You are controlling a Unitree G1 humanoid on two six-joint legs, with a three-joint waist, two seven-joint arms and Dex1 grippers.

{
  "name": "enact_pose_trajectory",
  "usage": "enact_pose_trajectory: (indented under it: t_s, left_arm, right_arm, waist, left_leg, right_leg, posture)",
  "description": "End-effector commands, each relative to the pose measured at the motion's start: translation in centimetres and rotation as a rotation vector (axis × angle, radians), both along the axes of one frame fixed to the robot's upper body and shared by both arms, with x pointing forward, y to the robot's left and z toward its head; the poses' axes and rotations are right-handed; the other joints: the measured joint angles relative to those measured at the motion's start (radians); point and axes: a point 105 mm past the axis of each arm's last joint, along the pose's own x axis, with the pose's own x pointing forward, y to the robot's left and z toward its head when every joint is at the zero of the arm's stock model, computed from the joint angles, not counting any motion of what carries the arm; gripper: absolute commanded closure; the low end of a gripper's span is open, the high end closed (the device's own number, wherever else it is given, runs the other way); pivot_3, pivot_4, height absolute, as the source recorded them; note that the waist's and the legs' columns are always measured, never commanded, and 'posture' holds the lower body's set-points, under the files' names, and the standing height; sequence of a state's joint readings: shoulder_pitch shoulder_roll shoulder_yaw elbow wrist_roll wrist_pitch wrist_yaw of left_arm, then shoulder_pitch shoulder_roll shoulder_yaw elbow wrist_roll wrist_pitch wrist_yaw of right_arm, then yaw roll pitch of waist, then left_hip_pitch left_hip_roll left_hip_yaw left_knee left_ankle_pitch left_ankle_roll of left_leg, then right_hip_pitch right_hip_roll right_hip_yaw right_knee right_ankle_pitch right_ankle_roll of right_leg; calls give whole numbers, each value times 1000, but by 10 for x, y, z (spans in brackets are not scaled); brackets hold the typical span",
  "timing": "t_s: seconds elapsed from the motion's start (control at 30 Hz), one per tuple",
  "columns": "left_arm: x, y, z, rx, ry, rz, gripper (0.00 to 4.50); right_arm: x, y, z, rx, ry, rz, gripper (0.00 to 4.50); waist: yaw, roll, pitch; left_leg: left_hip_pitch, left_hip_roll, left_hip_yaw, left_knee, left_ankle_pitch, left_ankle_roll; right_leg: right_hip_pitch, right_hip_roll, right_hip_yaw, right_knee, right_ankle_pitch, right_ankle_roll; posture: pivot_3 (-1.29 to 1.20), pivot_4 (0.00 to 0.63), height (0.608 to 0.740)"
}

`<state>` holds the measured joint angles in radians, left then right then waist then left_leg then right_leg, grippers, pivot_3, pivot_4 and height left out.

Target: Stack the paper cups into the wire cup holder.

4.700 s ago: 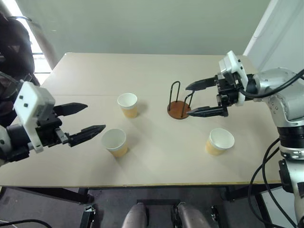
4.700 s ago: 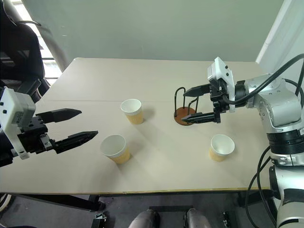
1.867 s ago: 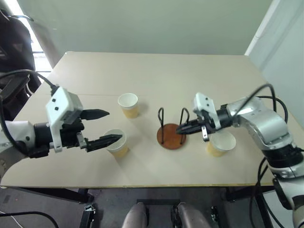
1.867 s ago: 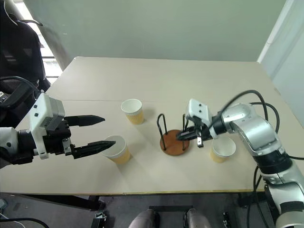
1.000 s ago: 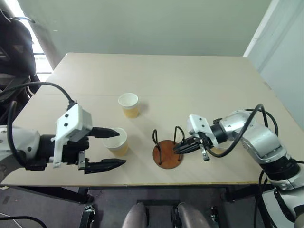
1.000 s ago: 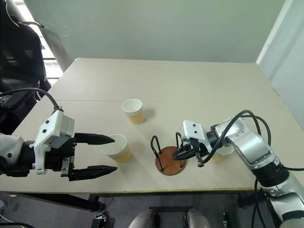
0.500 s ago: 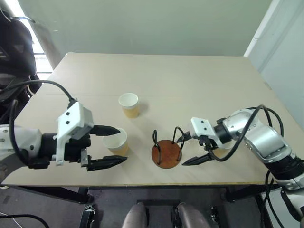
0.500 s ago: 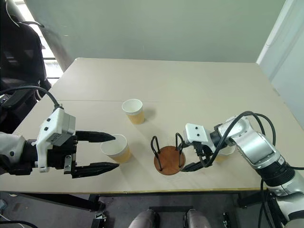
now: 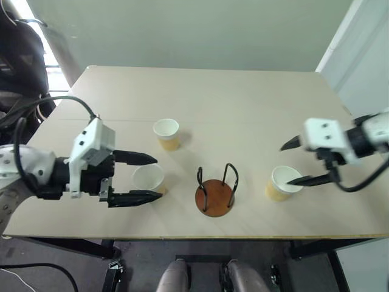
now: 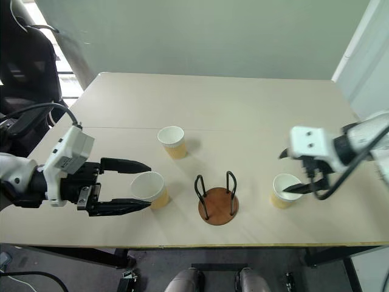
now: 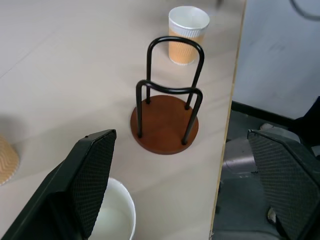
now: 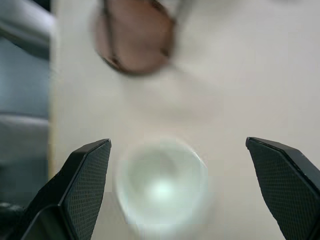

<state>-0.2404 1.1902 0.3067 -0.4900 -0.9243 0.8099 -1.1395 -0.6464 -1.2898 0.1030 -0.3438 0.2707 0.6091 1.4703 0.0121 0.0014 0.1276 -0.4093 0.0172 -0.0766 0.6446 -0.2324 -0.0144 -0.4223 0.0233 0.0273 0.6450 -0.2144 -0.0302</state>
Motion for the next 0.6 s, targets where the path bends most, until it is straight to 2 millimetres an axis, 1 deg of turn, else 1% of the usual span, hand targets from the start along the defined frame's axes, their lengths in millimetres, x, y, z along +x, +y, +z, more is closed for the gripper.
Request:
enact_pose_trajectory:
  t_s: [0.03,0.1,0.17,0.23,0.33,0.43,0.6]
  left_arm:
    - [3,-8,1,2,-26,-58,0]
    - [3,-11,1,-1,-25,-78,0]
    - [1,-13,7,-10,-37,-103,0]
    - [0,-12,10,-10,-44,-104,0]
    - [-1,-11,10,-8,-43,-99,0]
    - [-4,-10,13,5,-89,-81,0]
    - [-10,-14,26,-4,-165,-74,0]
  right_arm:
    - [-15,-1,-6,-12,44,11,50]
    - [-20,1,-11,-8,67,13,50]
    - [-24,3,-17,-3,88,14,50]
    - [-24,5,-22,0,98,13,50]
    - [-23,8,-26,2,102,15,50]
    - [-20,11,-38,-11,114,26,50]
    - [-15,9,-50,-39,125,26,50]
  waist:
    - [1,0,0]
    - [-1,1,1]
    - [-6,1,1]
    - [-6,1,1]
    - [-6,1,1]
    - [-6,1,1]
    - [-5,1,1]
  left_leg:
    - [0,0,0,1,-1,-1]
    - [-1,0,1,1,-2,0]
    - [-1,0,2,1,-2,0]
    - [0,0,2,1,-3,0]
    - [0,0,2,1,-3,2]
    - [1,0,2,2,-3,4]
    - [2,0,2,3,-4,6]
  right_leg:
    - [0,0,0,0,0,0]
    - [0,0,0,0,-1,2]
    - [0,0,1,0,2,10]
    - [0,1,1,0,1,12]
    - [1,1,2,0,0,13]
    - [2,1,2,0,0,14]
    - [5,1,2,0,-1,15]
  posture:
    - [0,150,740]
    - [0,150,740]
    - [0,150,740]
    - [0,150,740]
    - [0,150,740]
    - [0,150,740]
    - [0,150,740]
